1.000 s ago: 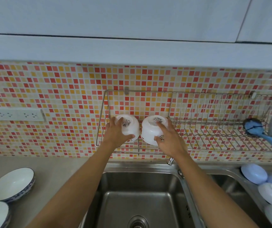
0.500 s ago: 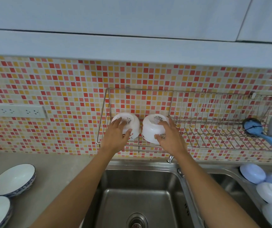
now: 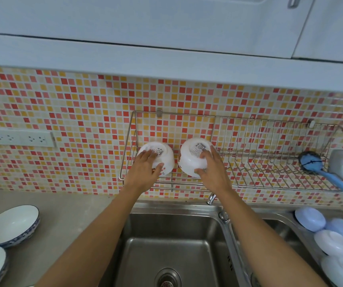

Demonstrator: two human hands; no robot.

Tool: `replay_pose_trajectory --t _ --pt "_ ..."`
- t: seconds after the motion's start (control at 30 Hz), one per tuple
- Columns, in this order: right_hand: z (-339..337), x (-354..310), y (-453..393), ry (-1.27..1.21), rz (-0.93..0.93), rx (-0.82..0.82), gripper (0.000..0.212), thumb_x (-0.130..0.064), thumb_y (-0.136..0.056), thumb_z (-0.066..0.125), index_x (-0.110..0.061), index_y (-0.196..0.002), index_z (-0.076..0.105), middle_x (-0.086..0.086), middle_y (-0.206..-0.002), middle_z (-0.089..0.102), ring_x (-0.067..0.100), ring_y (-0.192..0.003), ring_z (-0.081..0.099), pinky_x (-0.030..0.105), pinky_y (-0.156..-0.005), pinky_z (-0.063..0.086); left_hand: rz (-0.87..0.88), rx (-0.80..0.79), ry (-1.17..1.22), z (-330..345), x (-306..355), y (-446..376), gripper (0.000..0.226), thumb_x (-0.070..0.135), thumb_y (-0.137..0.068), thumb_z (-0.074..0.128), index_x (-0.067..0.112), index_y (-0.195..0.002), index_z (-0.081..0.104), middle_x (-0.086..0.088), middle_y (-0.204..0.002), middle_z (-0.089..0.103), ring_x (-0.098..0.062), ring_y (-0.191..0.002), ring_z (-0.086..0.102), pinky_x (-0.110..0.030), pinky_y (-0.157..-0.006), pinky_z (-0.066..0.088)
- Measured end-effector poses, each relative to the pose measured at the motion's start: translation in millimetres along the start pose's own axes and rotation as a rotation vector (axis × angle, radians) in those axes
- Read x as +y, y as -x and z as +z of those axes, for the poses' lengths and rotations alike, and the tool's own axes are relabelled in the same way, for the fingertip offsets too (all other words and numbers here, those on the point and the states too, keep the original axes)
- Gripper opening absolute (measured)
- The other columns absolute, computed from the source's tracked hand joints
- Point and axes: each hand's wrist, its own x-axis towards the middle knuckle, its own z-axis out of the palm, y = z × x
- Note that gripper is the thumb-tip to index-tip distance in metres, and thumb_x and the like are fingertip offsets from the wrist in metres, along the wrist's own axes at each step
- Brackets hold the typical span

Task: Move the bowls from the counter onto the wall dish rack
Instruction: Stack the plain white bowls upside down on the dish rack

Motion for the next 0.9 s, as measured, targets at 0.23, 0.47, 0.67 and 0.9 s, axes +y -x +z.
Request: replay_pose_trajectory --t 0.23,0.47,0.67,0.9 --pt "0.3 -2.5 0.4 -0.009 0.013 -0.006 0.063 -0.026 -0.08 0.075 -0.026 -0.134 0.042 0.001 -0.154 0.033 0.029 -0.131 0.043 0.048 -0.104 0.046 0.009 0.005 0.017 -2.0 0.7 0.7 0.056 0.05 -0.095 0.034 0.022 -0.143 0.032 -0.002 -0.154 0.029 -0.023 -0.143 0.021 -0.046 -0.113 0.026" --pt "-0.9 -2.1 5.8 0.016 0.004 0.024 0.063 -0.032 -0.082 0.07 -0.026 -0.137 0.04 0.003 -0.152 0.035 0.028 -0.132 0.042 0.046 -0.103 0.048 0.022 0.114 0.043 -0.8 0.6 8.3 0.043 0.039 -0.093 0.045 0.021 -0.133 0.048 -0.003 -0.142 0.047 -0.023 -0.132 0.041 -0.044 -0.099 0.046" --pt "1.0 0.4 9.2 0.041 0.014 0.077 0.058 -0.04 -0.083 0.067 -0.021 -0.134 0.046 0.007 -0.15 0.039 0.029 -0.134 0.041 0.047 -0.103 0.047 0.059 0.121 0.027 0.7 -5.1 9.7 0.041 0.038 -0.093 0.045 0.019 -0.128 0.054 -0.005 -0.138 0.052 -0.024 -0.127 0.046 -0.045 -0.095 0.051" --pt "4.0 2.6 16.0 0.203 -0.064 0.052 0.074 -0.06 -0.092 0.04 -0.024 -0.152 0.018 0.005 -0.163 0.016 0.026 -0.149 0.014 0.048 -0.118 0.025 0.078 0.118 -0.037 -1.8 -3.8 15.6 0.05 0.045 -0.094 0.034 0.02 -0.134 0.05 -0.005 -0.14 0.051 -0.026 -0.128 0.048 -0.046 -0.098 0.047"
